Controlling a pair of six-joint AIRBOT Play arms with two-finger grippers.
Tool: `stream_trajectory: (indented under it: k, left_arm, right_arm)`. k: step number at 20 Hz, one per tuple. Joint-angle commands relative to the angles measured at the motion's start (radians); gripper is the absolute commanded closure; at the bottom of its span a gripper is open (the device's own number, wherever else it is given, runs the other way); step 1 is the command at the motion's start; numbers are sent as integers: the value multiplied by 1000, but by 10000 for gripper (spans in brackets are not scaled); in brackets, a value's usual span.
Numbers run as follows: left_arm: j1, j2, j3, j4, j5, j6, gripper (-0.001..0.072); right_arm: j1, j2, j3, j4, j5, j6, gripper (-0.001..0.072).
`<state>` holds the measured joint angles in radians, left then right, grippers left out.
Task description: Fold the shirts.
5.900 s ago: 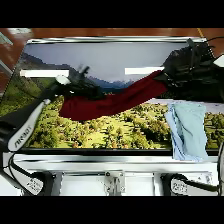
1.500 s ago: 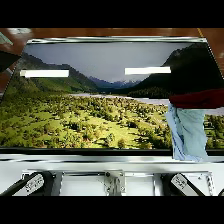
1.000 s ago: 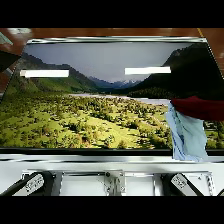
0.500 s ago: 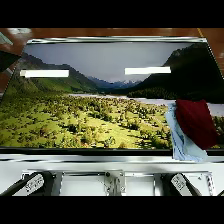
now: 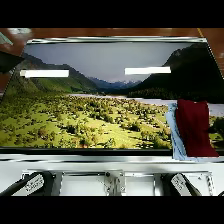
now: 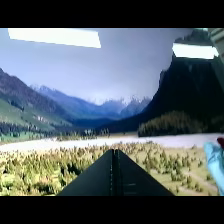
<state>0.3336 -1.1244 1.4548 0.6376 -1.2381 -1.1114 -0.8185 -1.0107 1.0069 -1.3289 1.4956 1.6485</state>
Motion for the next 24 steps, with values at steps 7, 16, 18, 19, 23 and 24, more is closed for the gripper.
stream_trajectory:
  k: [7, 16, 18, 19, 23, 24]
  left_arm:
    - [-597, -231, 0, 825, -116, -359, 5]
    - [-665, -322, 0, 829, -150, -405, 5]
    - [-665, -323, 0, 829, -142, -405, 5]
    - [-665, -323, 0, 829, -143, -405, 5]
    - [-664, -324, 0, 829, -143, -405, 5]
    - [-664, -324, 0, 829, -143, -404, 5]
  right_arm:
    - [584, -53, 261, 10, -112, -64, 24]
    - [760, -178, 257, 0, -67, -29, 25]
    - [759, -178, 257, -1, -68, -29, 25]
    - [759, -178, 257, -1, -68, -29, 25]
    - [759, -178, 257, -1, -67, -29, 25]
    - [759, -178, 257, -1, -67, -29, 25]
